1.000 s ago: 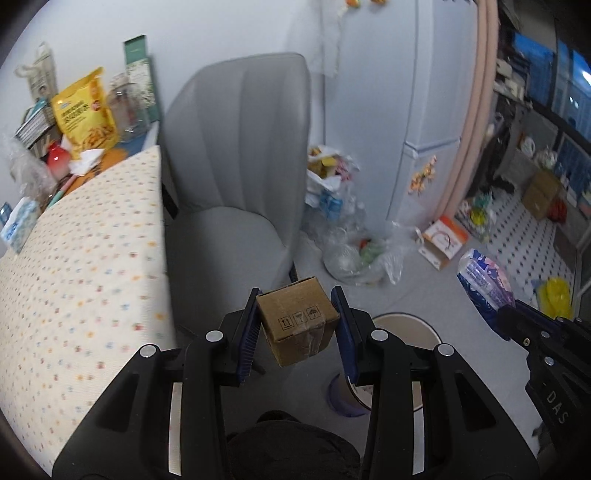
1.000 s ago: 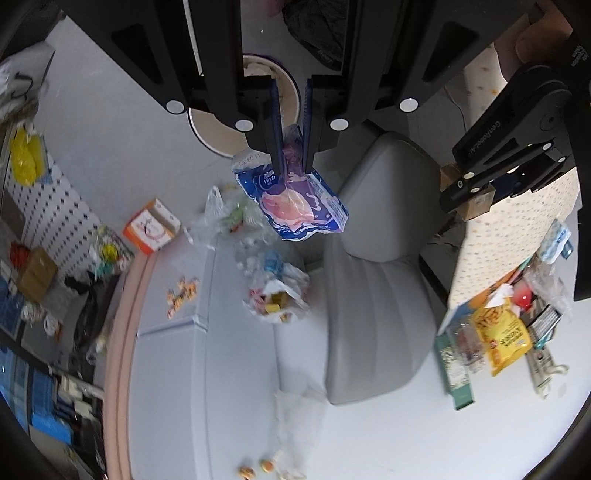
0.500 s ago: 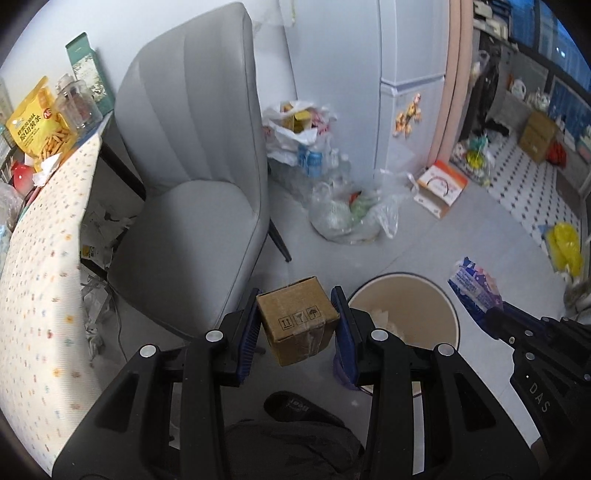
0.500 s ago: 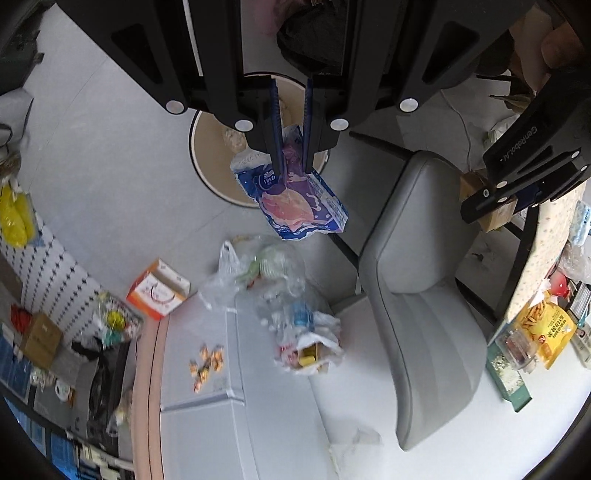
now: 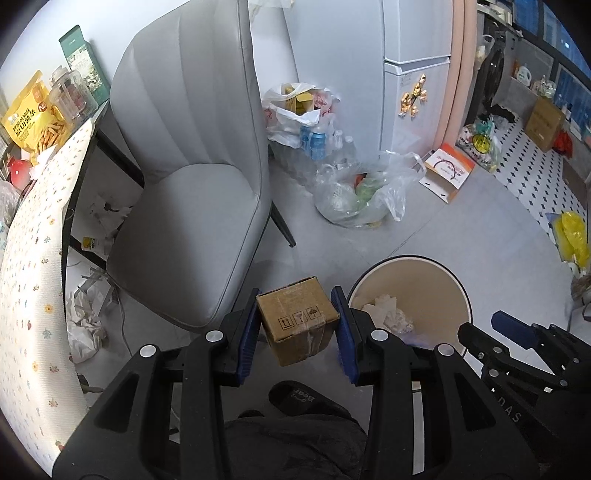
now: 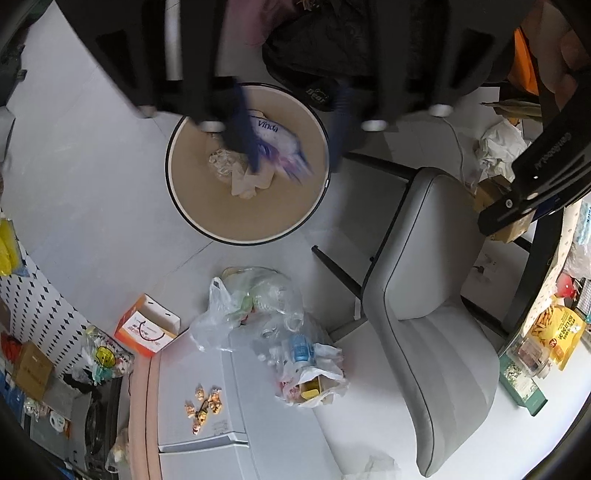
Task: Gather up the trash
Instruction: 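Open the right gripper over the bin to drop the blue packet, then open the left gripper over the bin to drop the cardboard box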
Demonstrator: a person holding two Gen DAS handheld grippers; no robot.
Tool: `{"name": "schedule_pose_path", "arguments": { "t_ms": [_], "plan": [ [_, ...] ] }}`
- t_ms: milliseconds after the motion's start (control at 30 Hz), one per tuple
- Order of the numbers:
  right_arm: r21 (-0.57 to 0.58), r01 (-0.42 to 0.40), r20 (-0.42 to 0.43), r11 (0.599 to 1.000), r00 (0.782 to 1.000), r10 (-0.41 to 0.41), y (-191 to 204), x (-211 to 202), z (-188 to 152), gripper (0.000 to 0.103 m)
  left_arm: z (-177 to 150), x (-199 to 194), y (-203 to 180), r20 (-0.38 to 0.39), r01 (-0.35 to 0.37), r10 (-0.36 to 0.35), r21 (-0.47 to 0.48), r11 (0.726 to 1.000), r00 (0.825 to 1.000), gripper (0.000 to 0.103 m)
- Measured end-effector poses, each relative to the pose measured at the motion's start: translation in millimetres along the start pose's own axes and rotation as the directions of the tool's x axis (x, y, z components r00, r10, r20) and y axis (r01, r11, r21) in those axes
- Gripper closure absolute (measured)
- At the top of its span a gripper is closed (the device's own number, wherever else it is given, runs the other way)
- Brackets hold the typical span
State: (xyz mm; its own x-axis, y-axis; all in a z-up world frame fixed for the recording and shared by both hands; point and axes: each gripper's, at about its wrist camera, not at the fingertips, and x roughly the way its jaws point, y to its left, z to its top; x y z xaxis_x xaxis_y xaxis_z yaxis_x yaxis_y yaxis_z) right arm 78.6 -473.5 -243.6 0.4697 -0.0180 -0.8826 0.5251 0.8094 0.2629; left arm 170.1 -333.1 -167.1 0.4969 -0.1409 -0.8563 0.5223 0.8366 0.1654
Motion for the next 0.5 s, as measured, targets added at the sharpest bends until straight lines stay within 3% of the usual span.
{"name": "schedule_pose_path", "arguments": {
  "t_ms": [233, 500],
  "plan": [
    [0.017, 0.045, 0.027, 0.999, 0.999, -0.045, -16, -25, 2, 0.055, 5, -4, -7, -0.002, 0.020, -0.020, 0.017, 1.000, 1.000, 0.065],
    [0.061, 0.084, 0.083, 0.995, 0.993, -0.089, -44, -60, 3, 0.053, 4, -10, -41, -0.014, 0.091, -0.090, 0.073, 0.993, 0.996, 0.065]
  ]
}}
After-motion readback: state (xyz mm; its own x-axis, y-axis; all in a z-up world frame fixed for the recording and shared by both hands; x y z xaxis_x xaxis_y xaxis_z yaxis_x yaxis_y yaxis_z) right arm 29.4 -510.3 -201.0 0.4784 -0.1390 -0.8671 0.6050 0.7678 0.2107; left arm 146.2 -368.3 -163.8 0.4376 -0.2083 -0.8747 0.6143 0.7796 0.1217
